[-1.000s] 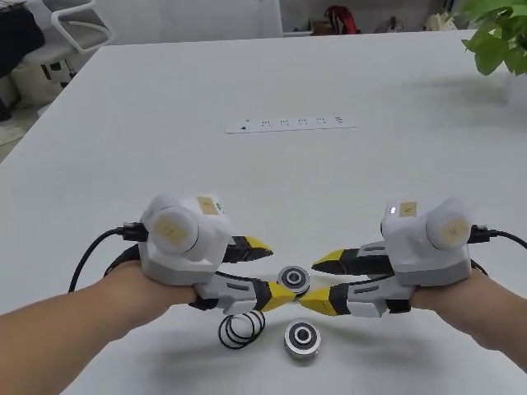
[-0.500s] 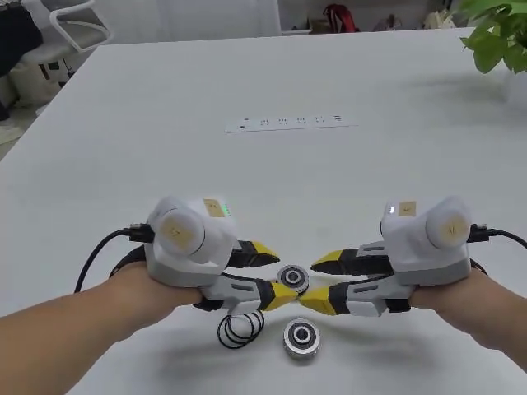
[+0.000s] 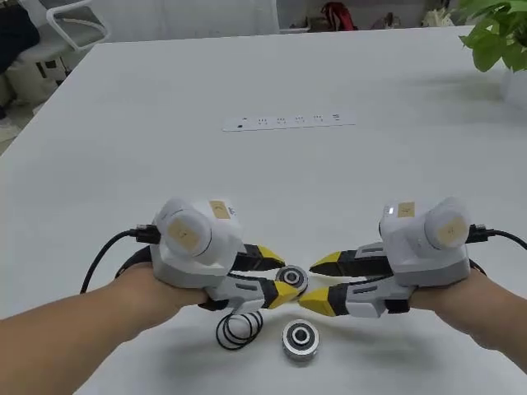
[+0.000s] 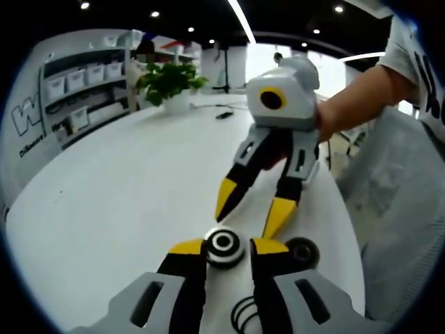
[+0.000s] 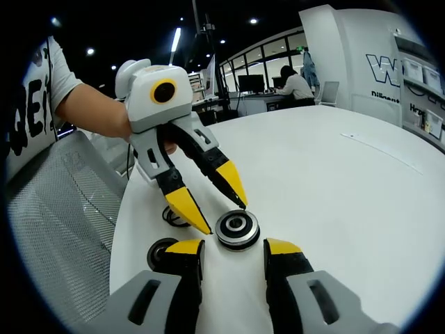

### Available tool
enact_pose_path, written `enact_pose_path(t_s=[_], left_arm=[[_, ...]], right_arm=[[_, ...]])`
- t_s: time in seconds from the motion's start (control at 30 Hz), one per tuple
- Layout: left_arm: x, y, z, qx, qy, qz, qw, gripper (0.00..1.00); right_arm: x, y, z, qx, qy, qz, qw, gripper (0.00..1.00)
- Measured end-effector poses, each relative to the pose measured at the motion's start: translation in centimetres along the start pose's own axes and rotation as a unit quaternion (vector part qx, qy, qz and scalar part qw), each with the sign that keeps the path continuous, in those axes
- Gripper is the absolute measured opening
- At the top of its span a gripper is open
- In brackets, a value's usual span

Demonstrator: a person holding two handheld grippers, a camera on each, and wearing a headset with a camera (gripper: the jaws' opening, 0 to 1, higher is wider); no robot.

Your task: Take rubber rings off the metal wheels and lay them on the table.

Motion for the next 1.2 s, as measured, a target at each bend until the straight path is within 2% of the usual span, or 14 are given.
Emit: enact_pose_path(t_s=[0.33,0.47,0.63,0.87,1.2], left_arm=[[-0.19,-0.43,-0.02,0.000,-0.001,-0.005,1.0000,0.19],[-0.52,-0.47,-0.12,0.004,-0.004,-0.012,0.9999,0.18],[-0.39,-0.54,-0.41,0.010,-0.005,-0.011,0.9999,0.14],[-0.38,-0.71,-0.33,0.010,-0.021,-0.016,0.9996,0.14],[-0.40,-0.66,-0.33,0.011,-0.022,-0.017,0.9996,0.14]], right_arm=[[-0.10,0.01,-0.07,0.000,-0.001,-0.001,1.0000,0.31],[-0.11,0.06,-0.05,-0.001,-0.001,-0.001,1.0000,0.31],[-0.14,0.03,-0.01,-0.002,-0.002,0.000,1.0000,0.31],[-0.01,-0.12,0.15,-0.003,-0.002,0.003,1.0000,0.31],[-0.24,-0.72,0.28,-0.005,0.002,-0.002,1.0000,0.29]])
Point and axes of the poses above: the centre of the closed fingertips' face, and the gripper's own axes: y roughly backward along the fingers, z roughly to its right, x roughly out of its top, the point moved 1 cm from there along y, roughly backward along the fingers, and after that the axes turned 10 degrees about -y, right-handed, at the moved point
